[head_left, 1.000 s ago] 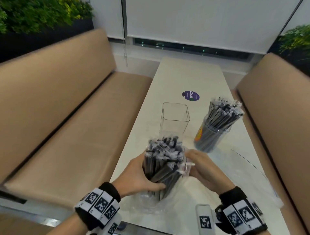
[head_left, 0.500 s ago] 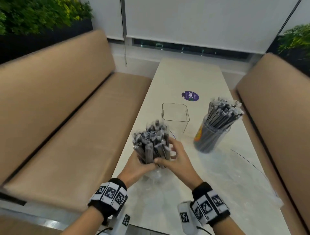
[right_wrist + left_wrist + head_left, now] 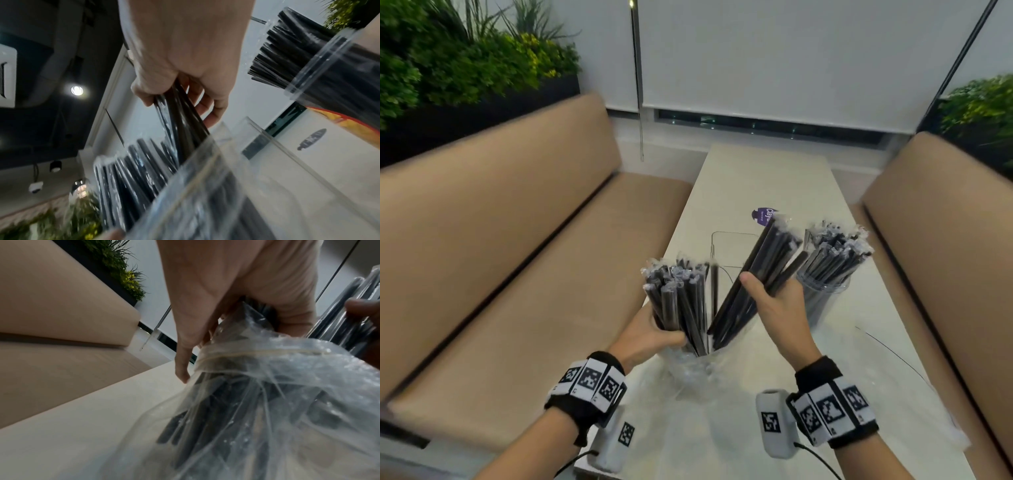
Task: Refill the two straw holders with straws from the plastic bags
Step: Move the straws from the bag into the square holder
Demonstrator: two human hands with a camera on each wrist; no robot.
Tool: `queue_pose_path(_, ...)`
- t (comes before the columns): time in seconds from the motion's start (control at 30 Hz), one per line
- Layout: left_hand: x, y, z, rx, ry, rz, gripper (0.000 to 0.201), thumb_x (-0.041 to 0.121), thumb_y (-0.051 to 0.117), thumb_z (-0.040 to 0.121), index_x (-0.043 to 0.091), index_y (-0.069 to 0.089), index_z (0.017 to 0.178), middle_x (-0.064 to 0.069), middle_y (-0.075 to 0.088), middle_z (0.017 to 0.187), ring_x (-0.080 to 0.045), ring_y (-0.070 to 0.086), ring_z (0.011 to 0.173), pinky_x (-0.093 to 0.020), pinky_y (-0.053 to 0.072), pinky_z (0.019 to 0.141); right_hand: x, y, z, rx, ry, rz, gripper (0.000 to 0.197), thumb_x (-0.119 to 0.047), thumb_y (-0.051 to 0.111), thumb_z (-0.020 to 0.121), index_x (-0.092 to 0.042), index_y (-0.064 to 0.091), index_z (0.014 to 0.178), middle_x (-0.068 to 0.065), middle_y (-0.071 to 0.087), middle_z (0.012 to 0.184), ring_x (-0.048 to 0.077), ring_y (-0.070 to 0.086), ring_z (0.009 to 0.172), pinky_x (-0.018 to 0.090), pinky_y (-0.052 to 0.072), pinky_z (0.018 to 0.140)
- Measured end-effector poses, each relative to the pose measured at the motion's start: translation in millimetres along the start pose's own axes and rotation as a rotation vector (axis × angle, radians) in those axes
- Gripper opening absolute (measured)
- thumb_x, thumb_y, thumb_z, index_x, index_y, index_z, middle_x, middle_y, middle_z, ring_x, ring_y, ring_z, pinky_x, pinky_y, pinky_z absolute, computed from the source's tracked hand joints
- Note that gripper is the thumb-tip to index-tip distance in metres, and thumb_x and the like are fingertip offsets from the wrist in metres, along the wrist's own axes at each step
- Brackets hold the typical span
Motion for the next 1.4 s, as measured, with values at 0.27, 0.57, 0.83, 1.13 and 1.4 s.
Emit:
queue_pose_path(0.27,7.4,-6.1,11.6,0.007,-0.038,-0.083,0.045,-0.01,0.07,0.076,0.024,0.053,0.098,0.0,0.067,0.098,-0.01,0.066,0.088,-0.007,0.051,0.057,-77.5,-30.1,49.7,0.154,-0.17,0.143,0.011,-0.02,0.061,0.094,-0.018,0.062,0.083,-0.008,0.064,0.079,0.001,0.063,0.073,0.013,0.051,0.065)
queue_pose_path(0.57,0.4,-7.4,10.2,0.012,-0.058,-0.113,0.05,-0.01,0.071,0.075,0.022,0.052,0.108,0.002,0.066,0.1,-0.006,0.065,0.087,-0.011,0.053,0.061,-96.8,-26.5,131.7,0.269,-0.289,-0.013,0.011,-0.027,0.063,0.093,-0.02,0.058,0.086,-0.008,0.061,0.082,0.001,0.061,0.076,0.026,0.053,0.075)
queue_pose_path(0.83,-2.9,-9.1,5.1,0.003,-0.049,-0.121,0.049,-0.011,0.069,0.076,0.028,0.05,0.099,0.004,0.064,0.099,0.002,0.066,0.078,-0.009,0.051,0.061,28.4,11.2,127.0,0.134,0.065,-0.34,0.03,-0.034,0.065,0.091,-0.007,0.064,0.106,0.001,0.064,0.086,0.024,0.064,0.089,0.023,0.042,0.064)
queue_pose_path(1.13,-2.1,-13.2,0.5,-0.035,-0.057,-0.125,0.053,0.0,0.079,0.073,0.036,0.048,0.096,0.014,0.06,0.101,0.006,0.061,0.086,-0.007,0.049,0.067,-32.2,-15.3,120.4,0.105,0.0,-0.55,0.051,-0.027,0.065,0.091,0.001,0.051,0.131,0.021,0.055,0.127,0.027,0.056,0.105,0.032,0.045,0.086)
queue_pose_path(1.4,-5.6,-18.9,-3.6,-0.063,-0.072,-0.063,0.058,0.014,0.086,0.067,0.04,0.048,0.103,0.02,0.056,0.109,0.006,0.056,0.1,-0.006,0.041,0.076,-45.9,21.4,29.4,-0.343,0.158,-0.162,0.055,-0.042,0.067,0.086,-0.023,0.049,0.135,-0.002,0.061,0.125,0.017,0.065,0.107,0.027,0.056,0.081)
Point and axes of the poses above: each hand's wrist, its own z-axis towards the middle knuckle, its own y-axis out of the palm, x = y × z, the point moved 4 cm from there along z, towards the middle knuckle
